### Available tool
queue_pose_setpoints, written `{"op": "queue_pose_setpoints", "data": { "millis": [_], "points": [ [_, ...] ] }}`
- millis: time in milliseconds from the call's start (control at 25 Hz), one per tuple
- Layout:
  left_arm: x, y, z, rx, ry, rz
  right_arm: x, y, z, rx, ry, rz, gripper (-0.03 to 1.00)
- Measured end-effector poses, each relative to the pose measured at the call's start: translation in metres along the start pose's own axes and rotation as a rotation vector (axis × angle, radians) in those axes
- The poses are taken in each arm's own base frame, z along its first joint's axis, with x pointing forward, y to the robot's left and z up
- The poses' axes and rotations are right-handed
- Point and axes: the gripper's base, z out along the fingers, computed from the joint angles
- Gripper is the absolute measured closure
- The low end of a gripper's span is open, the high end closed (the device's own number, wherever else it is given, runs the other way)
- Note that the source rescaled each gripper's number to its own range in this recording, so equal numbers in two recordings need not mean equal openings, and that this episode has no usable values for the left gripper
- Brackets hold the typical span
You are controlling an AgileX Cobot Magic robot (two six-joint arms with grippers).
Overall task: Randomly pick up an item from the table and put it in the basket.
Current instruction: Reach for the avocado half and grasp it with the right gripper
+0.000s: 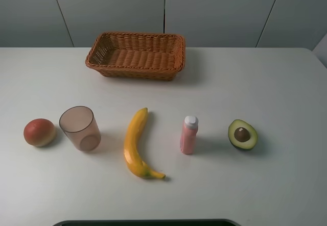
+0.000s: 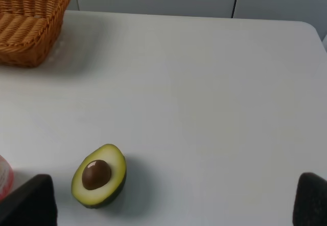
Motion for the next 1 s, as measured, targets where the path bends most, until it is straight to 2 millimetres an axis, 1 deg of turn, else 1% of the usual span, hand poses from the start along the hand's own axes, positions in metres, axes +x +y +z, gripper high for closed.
{"op": "queue_pose_setpoints", "data": {
  "millis": [1000],
  "points": [
    [0.0000, 0.0000, 0.0000, 0.000, 0.000, 0.000, 0.0000, 0.0000, 0.0000, 0.000, 0.000, 0.000, -0.03]
  ]
}}
